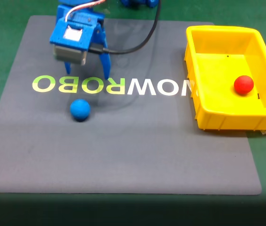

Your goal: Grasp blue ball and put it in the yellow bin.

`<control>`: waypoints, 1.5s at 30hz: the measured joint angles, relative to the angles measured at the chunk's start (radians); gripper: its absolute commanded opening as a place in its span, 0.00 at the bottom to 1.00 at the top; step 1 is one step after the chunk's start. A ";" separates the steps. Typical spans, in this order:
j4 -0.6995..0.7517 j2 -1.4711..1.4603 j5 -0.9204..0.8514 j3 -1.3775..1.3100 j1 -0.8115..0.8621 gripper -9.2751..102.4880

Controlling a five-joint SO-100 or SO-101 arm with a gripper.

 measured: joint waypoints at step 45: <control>0.063 -0.566 0.052 -0.681 -0.041 0.08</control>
